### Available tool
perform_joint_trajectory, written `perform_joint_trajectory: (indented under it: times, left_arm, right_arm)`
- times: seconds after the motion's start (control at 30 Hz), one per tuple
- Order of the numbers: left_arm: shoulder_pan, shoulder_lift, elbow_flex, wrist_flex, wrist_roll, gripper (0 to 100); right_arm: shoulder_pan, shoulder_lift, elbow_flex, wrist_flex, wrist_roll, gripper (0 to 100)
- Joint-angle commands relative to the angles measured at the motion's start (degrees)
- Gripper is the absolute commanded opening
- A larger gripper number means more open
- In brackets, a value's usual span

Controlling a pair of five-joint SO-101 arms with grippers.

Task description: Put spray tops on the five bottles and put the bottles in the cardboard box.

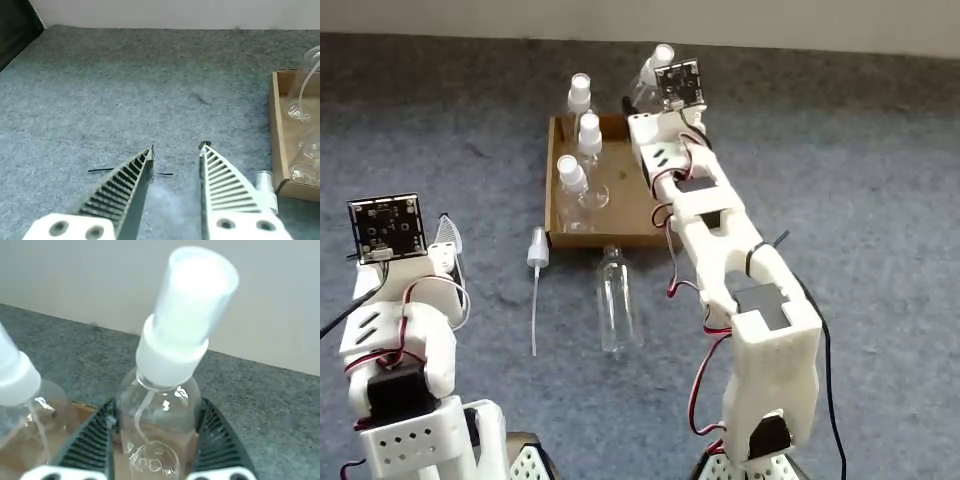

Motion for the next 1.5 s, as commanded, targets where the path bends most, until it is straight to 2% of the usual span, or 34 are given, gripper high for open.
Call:
perform_joint_trajectory:
  times: [0.0, 0.9, 1.2, 1.47]
  left_arm:
    - [1.01, -0.31, -1.8, -1.23, 0.09, 14]
    - [1.01, -0.31, -1.8, -1.23, 0.09, 14]
    - [1.01, -0.31, -1.8, -1.23, 0.09, 14]
    - [1.01, -0.31, -1.8, -1.23, 0.09, 14]
  right_arm:
    - [-0.31, -1.1, 0.13, -1.19, 0.62, 0.4]
    - [-0.48, 2.24, 1.54, -1.27, 0.62, 0.9]
    - [-0.57, 2.15, 1.45, -1.27, 0.53, 22.4]
    - [-0.57, 2.07, 1.36, -1.19, 0.44, 30.1]
